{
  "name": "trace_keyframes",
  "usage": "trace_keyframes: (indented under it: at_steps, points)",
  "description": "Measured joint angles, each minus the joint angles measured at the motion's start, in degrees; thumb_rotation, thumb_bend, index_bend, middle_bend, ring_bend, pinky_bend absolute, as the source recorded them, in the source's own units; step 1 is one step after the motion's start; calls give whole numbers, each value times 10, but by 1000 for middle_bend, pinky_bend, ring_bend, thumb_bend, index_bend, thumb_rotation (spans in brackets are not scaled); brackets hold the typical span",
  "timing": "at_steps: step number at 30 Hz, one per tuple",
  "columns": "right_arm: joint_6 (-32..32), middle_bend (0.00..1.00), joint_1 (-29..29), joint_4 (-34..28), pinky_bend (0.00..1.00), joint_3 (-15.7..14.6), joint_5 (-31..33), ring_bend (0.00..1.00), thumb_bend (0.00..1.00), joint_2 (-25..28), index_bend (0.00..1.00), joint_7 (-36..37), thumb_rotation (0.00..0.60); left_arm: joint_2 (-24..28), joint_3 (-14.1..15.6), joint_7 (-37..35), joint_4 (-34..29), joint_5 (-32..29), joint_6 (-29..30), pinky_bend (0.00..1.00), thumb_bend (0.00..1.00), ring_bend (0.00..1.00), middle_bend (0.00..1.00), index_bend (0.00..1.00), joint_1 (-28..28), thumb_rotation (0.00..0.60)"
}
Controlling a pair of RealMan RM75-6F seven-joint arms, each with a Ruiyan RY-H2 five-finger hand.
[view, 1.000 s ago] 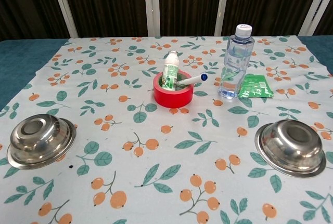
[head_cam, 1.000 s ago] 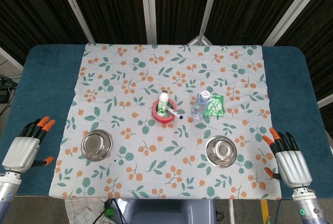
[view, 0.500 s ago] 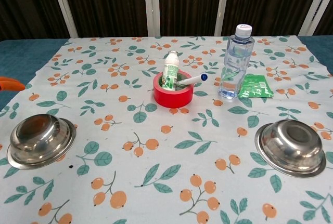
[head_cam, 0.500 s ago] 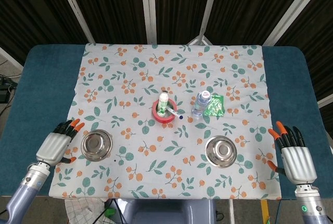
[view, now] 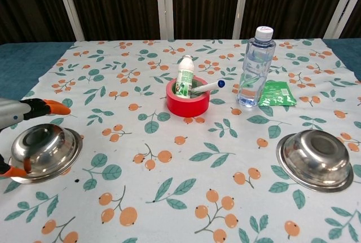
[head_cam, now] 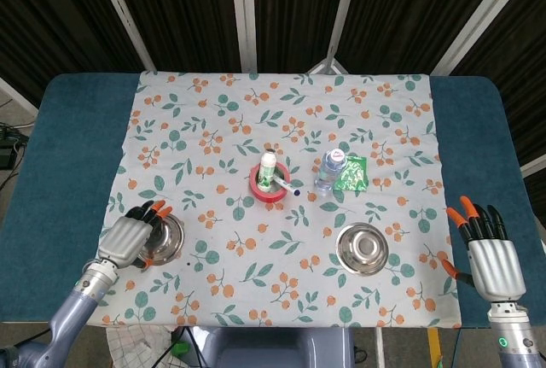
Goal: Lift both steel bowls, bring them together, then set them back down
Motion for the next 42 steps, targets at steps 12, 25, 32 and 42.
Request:
trace_keyframes:
  at_steps: [12, 25, 32, 42]
  points:
    - [0, 41, -1, -3, 44, 3, 5, 100, 166, 3, 198, 6, 600, -22, 3, 47, -4, -43, -2, 157, 0, 6, 68, 61, -18, 600]
    - [2, 41, 0, -3, 44, 7, 11, 109, 166, 0, 206, 5, 600, -26, 12, 57, -4, -53, 7, 204, 0, 86, 137, 68, -26, 600]
    - [3, 41, -1, -4, 44, 8, 11, 114, 165, 1, 210, 7, 600, -29, 16, 60, -2, -58, 13, 225, 0, 108, 178, 107, -29, 600]
    - [2, 41, 0, -3, 43, 9, 13, 121, 165, -3, 216, 3, 600, -34, 21, 67, 3, -58, 30, 285, 3, 180, 260, 188, -33, 600]
